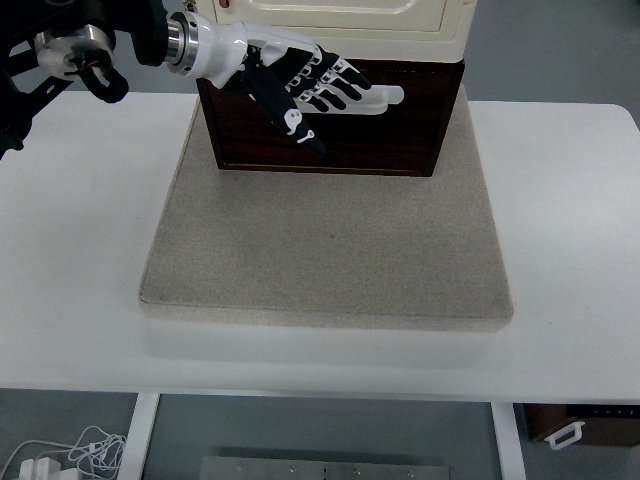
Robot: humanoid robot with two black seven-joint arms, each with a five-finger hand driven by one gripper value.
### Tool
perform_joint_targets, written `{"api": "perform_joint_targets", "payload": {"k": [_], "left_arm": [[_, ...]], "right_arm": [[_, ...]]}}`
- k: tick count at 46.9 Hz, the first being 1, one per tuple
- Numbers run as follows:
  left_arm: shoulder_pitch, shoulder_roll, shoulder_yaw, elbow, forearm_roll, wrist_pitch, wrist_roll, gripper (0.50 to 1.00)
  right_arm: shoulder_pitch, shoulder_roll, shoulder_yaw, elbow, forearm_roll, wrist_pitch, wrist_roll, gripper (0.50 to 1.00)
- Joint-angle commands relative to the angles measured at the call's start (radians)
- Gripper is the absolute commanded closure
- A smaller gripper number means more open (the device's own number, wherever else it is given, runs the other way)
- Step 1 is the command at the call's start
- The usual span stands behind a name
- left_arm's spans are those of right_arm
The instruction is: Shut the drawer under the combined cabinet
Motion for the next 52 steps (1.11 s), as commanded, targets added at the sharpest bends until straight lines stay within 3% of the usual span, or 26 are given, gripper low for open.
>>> {"api": "perform_joint_targets", "payload": {"k": [1,17,24,30,38,52], "left_arm": [[0.002,-0.004,-0.050,-0.014,-0.074,-0.003,-0.042,0.500],[0.007,-0.005,-0.287,0.009,-0.183,-0.003,-0.251,0.500],[0.007,-0.001,-0.395,0.076,-0.230,-0.003,-0.347,0.500],[0.010,-0.004,-0.521,0.128,-0.318,0.049,-0.366,0.500],[0.027,-0.001,-0.652,0.153,-0.421,0.261,-0.366,0.500],[0.024,0.001,-0.748,0.398,-0.431,0.365,-0.372,0.500]], "right_arm": [[0.001,0.000,-0.001,0.000,0.000,0.000,0.000,0.548],[0.001,0.000,0.000,0.000,0.001,0.000,0.000,0.548],[0.001,0.000,0.000,0.000,0.000,0.000,0.000,0.548],[0.001,0.000,0.000,0.000,0.000,0.000,0.000,0.548],[0.001,0.000,0.000,0.000,0.001,0.000,0.000,0.548],[0.001,0.000,0.000,0.000,0.001,0.000,0.000,0.548]]}}
